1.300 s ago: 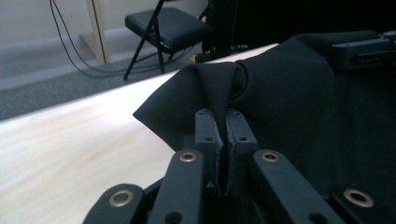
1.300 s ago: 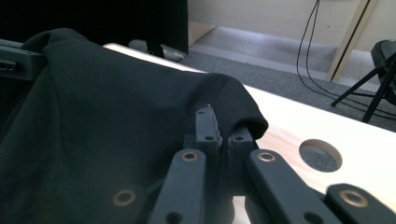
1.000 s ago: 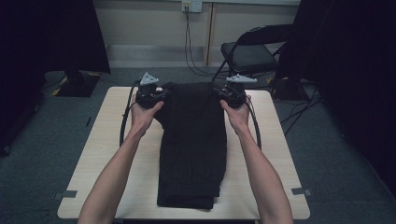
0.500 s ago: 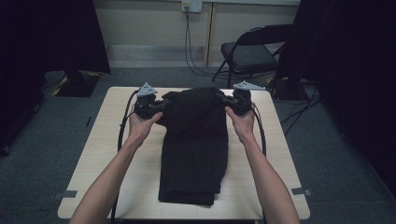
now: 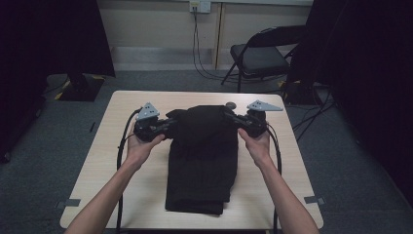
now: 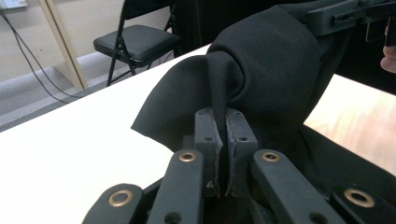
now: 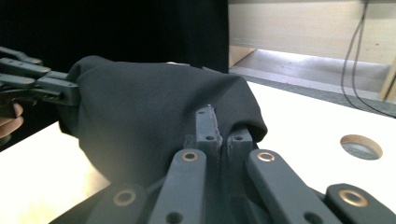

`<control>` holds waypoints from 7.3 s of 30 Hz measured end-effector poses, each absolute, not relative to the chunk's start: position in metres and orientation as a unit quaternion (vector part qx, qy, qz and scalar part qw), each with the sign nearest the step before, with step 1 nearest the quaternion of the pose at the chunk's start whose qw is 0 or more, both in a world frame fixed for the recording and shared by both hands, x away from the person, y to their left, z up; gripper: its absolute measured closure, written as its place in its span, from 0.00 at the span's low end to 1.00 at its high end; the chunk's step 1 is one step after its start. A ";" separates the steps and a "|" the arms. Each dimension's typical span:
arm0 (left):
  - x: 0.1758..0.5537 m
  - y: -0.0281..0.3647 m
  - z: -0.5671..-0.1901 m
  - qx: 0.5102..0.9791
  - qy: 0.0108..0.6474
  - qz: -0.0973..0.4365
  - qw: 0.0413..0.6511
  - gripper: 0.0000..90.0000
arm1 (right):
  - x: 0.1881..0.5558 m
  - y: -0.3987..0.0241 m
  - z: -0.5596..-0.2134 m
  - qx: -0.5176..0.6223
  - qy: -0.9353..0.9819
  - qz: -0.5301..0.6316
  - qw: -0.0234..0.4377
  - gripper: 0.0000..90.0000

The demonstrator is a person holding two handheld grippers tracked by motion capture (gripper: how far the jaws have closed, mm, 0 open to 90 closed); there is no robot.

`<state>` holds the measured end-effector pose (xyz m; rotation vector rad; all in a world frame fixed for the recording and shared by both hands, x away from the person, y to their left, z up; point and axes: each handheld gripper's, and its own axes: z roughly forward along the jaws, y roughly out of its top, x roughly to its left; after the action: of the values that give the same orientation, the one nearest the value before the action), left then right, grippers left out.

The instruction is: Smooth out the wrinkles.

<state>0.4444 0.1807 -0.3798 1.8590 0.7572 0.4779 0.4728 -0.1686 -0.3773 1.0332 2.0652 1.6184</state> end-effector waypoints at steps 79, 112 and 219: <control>0.347 0.149 -0.441 0.848 0.294 0.052 0.438 0.46 | 0.335 -0.164 -0.460 0.299 0.850 0.429 0.068 0.41; 0.381 0.113 -0.489 0.865 0.284 0.070 0.407 0.54 | 0.488 -0.094 -0.491 0.311 0.856 0.409 0.057 0.21; 0.347 0.104 -0.493 0.876 0.191 0.170 0.410 0.47 | 0.360 -0.121 -0.458 0.227 0.866 0.445 -0.015 0.72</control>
<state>0.3469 0.1044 -0.4929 2.2046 0.4805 0.4290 0.3597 -0.1213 -0.4579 0.7197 2.7472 1.4113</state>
